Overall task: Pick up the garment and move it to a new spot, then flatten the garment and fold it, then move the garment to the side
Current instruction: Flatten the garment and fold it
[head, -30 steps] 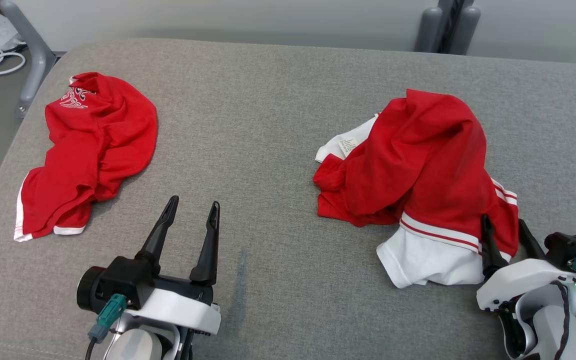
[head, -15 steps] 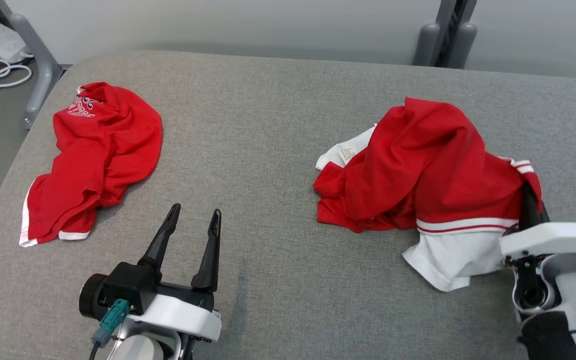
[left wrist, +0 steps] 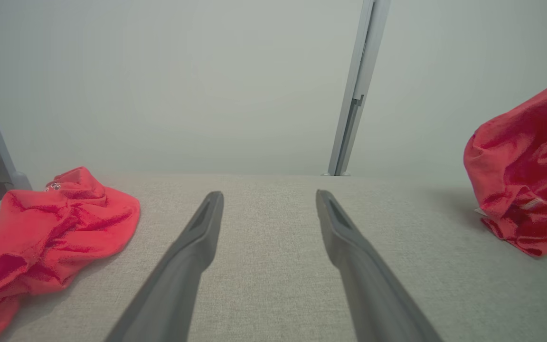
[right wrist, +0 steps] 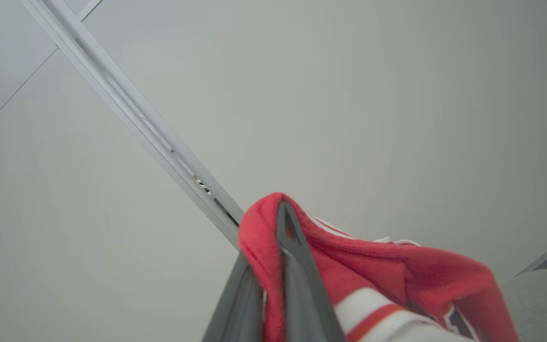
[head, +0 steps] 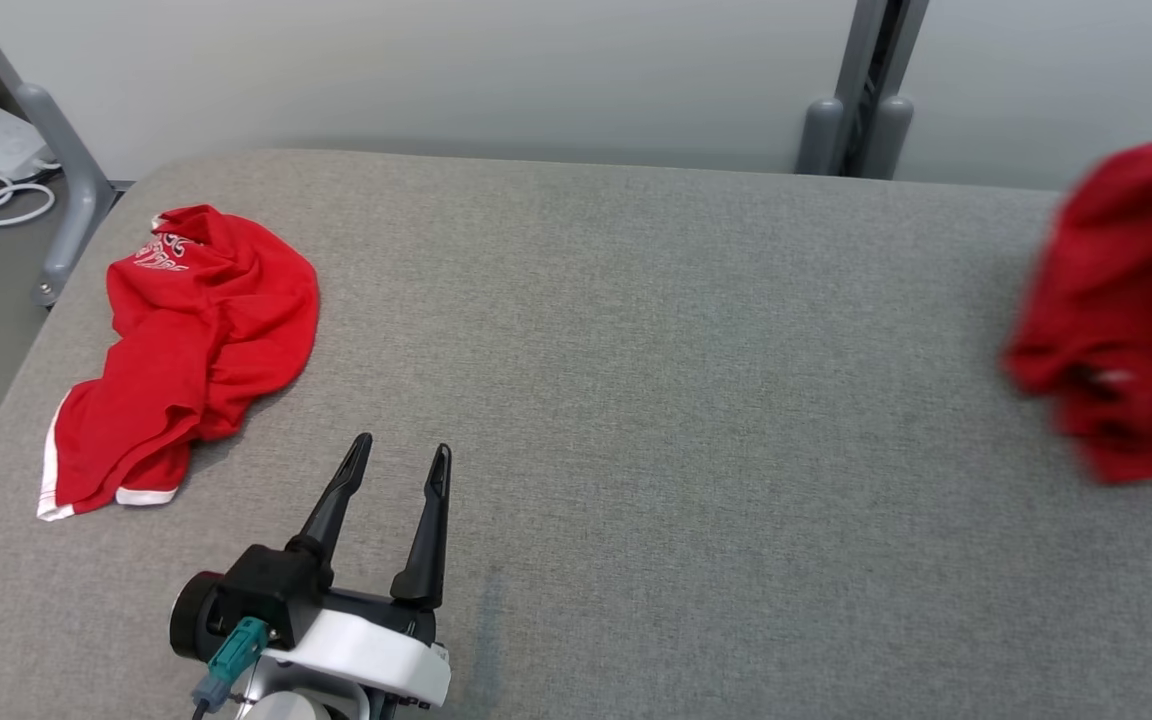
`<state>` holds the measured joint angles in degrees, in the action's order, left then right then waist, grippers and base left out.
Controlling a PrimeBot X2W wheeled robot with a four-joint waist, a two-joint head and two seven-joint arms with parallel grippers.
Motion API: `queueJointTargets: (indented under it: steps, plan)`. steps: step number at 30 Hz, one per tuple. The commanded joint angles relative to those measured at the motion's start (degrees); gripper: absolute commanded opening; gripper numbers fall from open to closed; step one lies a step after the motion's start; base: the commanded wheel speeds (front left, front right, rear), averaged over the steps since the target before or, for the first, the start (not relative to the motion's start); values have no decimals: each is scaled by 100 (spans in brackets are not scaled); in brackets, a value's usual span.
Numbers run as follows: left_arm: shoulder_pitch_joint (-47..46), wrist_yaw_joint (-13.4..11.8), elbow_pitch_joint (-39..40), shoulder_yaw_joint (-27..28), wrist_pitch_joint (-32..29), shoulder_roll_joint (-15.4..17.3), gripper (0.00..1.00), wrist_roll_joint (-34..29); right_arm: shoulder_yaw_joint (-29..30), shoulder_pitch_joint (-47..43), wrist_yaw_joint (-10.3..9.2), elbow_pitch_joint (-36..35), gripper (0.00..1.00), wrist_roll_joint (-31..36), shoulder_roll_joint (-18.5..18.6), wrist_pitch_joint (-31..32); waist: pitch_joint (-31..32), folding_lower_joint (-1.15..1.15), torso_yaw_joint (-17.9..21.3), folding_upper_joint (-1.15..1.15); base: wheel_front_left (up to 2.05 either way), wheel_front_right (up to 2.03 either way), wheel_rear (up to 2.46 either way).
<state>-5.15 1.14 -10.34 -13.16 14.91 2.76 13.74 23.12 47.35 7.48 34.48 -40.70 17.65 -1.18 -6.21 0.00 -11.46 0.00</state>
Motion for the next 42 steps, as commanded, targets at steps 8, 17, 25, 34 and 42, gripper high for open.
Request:
queueJointTargets:
  steps: [8,17,25,34,42]
  plan:
    - [87,-84,20,-14,28,22,100,155,-755,358,2,-583,0,1011,-961,717,42,0,-219,0,0,0,0]
    - [-94,-119,8,-200,28,22,100,284,-2850,-808,2,-276,0,803,-1473,1051,-94,0,-615,0,0,0,0]
    - [-107,-156,-52,-258,28,21,100,332,-4541,-1104,2,230,0,40,-1459,594,-140,0,-900,0,0,0,0]
    - [-15,-185,-57,-196,28,18,100,335,-5595,-817,1,704,100,-533,-1448,90,-22,0,-807,0,0,0,0]
    - [-39,-159,57,-64,27,20,100,293,-5405,-608,1,979,100,-249,-1404,-394,86,0,-268,0,0,0,0]
